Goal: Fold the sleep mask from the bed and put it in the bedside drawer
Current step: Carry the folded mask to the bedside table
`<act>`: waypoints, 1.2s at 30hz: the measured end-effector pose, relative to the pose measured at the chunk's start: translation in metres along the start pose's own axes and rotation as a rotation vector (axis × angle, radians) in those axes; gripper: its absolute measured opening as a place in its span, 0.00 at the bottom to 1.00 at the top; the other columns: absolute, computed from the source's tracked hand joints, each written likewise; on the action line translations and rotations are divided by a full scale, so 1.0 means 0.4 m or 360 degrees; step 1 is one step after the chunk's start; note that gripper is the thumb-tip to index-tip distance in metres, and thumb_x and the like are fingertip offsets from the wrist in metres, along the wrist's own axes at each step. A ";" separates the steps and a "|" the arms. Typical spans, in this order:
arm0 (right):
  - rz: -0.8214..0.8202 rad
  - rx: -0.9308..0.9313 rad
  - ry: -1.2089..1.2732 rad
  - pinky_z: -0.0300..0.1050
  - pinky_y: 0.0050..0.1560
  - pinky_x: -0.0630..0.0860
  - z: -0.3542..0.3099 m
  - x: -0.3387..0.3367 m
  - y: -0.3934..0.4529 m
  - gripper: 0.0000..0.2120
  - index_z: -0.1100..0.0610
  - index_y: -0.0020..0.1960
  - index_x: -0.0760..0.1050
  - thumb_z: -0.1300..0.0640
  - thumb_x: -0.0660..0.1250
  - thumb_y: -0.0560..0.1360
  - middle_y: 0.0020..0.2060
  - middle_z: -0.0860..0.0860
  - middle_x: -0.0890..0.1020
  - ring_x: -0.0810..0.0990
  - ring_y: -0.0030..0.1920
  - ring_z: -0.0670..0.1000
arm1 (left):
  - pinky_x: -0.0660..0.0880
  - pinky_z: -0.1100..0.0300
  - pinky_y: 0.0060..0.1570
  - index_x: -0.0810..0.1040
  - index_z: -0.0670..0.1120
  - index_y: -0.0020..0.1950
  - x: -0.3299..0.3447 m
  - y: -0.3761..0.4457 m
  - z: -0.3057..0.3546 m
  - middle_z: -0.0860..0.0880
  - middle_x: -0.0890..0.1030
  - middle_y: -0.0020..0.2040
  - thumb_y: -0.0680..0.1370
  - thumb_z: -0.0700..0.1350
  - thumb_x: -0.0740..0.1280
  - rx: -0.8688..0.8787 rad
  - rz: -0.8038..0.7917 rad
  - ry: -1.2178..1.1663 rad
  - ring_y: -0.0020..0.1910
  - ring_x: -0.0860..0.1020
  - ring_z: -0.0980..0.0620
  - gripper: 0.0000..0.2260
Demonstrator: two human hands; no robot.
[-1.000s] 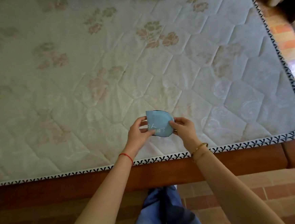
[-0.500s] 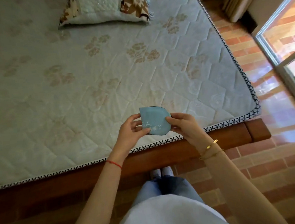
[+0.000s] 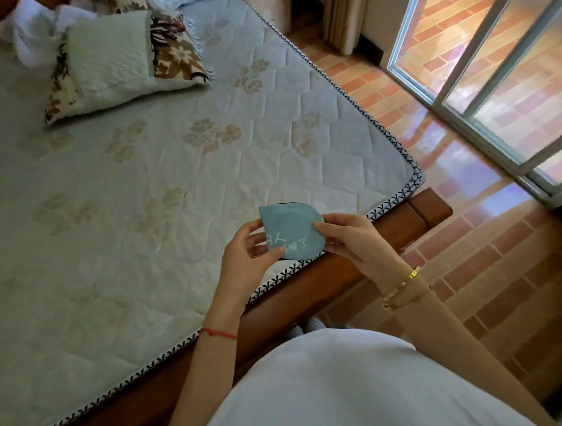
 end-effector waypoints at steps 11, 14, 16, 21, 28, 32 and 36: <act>0.0425 -0.0077 0.0380 0.45 0.48 0.83 0.044 -0.218 -0.145 0.11 0.64 0.56 0.78 0.64 0.68 0.74 0.51 0.59 0.83 0.83 0.48 0.55 | 0.81 0.50 0.53 0.74 0.55 0.61 0.218 -0.012 0.064 0.46 0.83 0.57 0.70 0.39 0.75 0.0098 -0.0531 0.0267 0.53 0.83 0.48 0.23; 0.0558 -0.0091 0.0494 0.50 0.50 0.81 0.072 -0.301 -0.186 0.14 0.66 0.58 0.78 0.63 0.69 0.74 0.51 0.60 0.83 0.83 0.51 0.57 | 0.82 0.56 0.49 0.74 0.53 0.61 0.309 -0.025 0.077 0.46 0.83 0.57 0.70 0.38 0.75 0.0120 -0.0665 0.0318 0.51 0.83 0.50 0.23; 0.0634 -0.0119 0.0540 0.46 0.45 0.81 0.081 -0.358 -0.216 0.13 0.64 0.56 0.79 0.62 0.70 0.73 0.48 0.58 0.85 0.85 0.47 0.55 | 0.82 0.58 0.47 0.74 0.51 0.62 0.375 -0.032 0.088 0.45 0.83 0.56 0.70 0.37 0.75 0.0129 -0.0751 0.0340 0.50 0.84 0.51 0.23; 0.0771 -0.0191 0.0626 0.36 0.33 0.79 0.076 -0.523 -0.292 0.07 0.63 0.51 0.79 0.64 0.69 0.73 0.38 0.51 0.86 0.85 0.36 0.46 | 0.81 0.49 0.54 0.73 0.45 0.66 0.570 -0.054 0.119 0.42 0.83 0.57 0.70 0.37 0.75 0.0150 -0.0910 0.0443 0.53 0.83 0.45 0.26; 0.0942 -0.0290 0.0506 0.37 0.41 0.81 0.044 -0.810 -0.398 0.09 0.64 0.54 0.77 0.63 0.67 0.75 0.45 0.55 0.83 0.82 0.42 0.51 | 0.81 0.57 0.48 0.76 0.49 0.61 0.890 -0.093 0.143 0.47 0.83 0.53 0.70 0.36 0.75 0.0221 -0.1083 0.0434 0.52 0.83 0.47 0.22; 0.1035 -0.0317 0.0503 0.38 0.41 0.82 0.032 -0.972 -0.443 0.10 0.63 0.55 0.78 0.62 0.68 0.75 0.48 0.55 0.83 0.83 0.45 0.52 | 0.81 0.55 0.48 0.76 0.50 0.60 1.067 -0.108 0.159 0.46 0.84 0.52 0.68 0.36 0.76 0.0225 -0.1155 0.0422 0.52 0.83 0.46 0.23; 0.1091 -0.0324 0.0569 0.38 0.39 0.81 0.021 -1.098 -0.465 0.07 0.59 0.52 0.79 0.61 0.69 0.74 0.48 0.55 0.84 0.84 0.46 0.51 | 0.79 0.65 0.40 0.77 0.48 0.62 1.202 -0.111 0.180 0.49 0.84 0.50 0.68 0.36 0.76 0.0218 -0.1214 0.0411 0.47 0.84 0.54 0.24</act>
Point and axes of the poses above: each hand's wrist, its own y-axis towards the middle knuckle, its own x-axis out of the palm, z = x × y, the point moved 3 cm from there along y, towards the middle knuckle
